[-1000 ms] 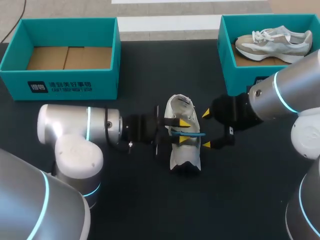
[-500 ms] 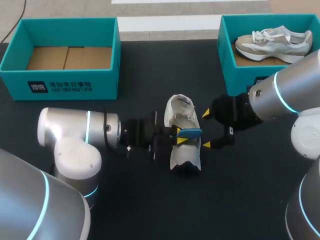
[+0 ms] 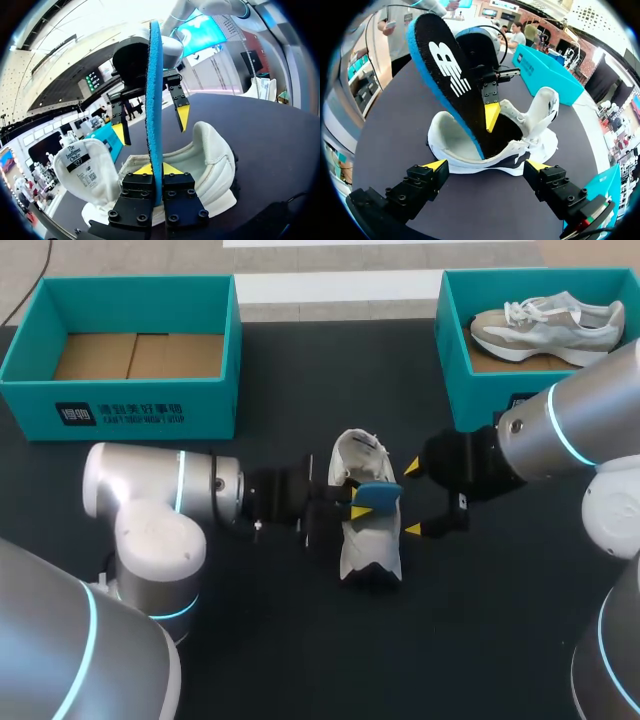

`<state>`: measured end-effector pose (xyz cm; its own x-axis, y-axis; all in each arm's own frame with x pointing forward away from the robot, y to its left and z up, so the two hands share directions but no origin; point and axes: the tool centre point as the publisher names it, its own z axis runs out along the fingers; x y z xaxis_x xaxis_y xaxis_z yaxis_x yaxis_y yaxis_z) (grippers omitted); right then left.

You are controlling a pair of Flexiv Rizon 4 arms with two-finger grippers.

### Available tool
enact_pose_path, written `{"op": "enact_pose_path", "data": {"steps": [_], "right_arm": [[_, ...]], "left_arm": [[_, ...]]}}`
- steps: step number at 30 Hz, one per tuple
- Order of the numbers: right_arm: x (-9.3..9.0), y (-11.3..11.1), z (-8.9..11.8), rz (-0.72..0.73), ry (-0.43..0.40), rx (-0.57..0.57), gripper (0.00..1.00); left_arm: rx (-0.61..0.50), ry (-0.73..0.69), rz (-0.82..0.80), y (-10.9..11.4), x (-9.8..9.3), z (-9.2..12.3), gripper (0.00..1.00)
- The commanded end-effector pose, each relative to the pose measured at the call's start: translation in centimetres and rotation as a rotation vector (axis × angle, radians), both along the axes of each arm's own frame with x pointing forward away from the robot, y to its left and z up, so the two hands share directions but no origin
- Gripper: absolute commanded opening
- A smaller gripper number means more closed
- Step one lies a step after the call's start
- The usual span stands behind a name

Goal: Take the shoe out of the shoebox, open the shoe tongue, remove and reinsert the insole, then place the shoe into the shoebox

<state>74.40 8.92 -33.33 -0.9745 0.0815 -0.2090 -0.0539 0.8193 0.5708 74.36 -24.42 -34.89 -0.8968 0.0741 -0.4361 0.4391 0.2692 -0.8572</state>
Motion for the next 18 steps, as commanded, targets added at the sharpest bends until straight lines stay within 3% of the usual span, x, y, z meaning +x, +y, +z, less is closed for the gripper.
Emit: {"op": "enact_pose_path", "data": {"steps": [1, 6, 8, 9, 12, 18], "right_arm": [[-0.1, 0.0, 0.0, -0.002, -0.002, 0.000, 1.00], [-0.1, 0.0, 0.0, -0.002, -0.002, 0.000, 1.00], [-0.1, 0.0, 0.0, -0.002, -0.002, 0.000, 1.00], [-0.1, 0.0, 0.0, -0.002, -0.002, 0.000, 1.00], [-0.1, 0.0, 0.0, -0.002, -0.002, 0.000, 1.00], [-0.1, 0.0, 0.0, -0.002, -0.002, 0.000, 1.00]], "left_arm": [[0.006, -0.019, 0.004, -0.2, -1.1, 0.6, 0.00], [0.026, -0.057, 0.008, -0.4, -2.1, 1.9, 0.00], [0.031, -0.053, -0.001, -0.4, -2.3, 2.4, 0.34], [0.034, -0.056, -0.001, -0.4, -2.3, 2.5, 0.43], [0.047, -0.059, 0.001, -0.4, -2.3, 2.8, 0.44], [0.051, -0.072, -0.002, -0.7, -3.2, 3.7, 0.30]]}}
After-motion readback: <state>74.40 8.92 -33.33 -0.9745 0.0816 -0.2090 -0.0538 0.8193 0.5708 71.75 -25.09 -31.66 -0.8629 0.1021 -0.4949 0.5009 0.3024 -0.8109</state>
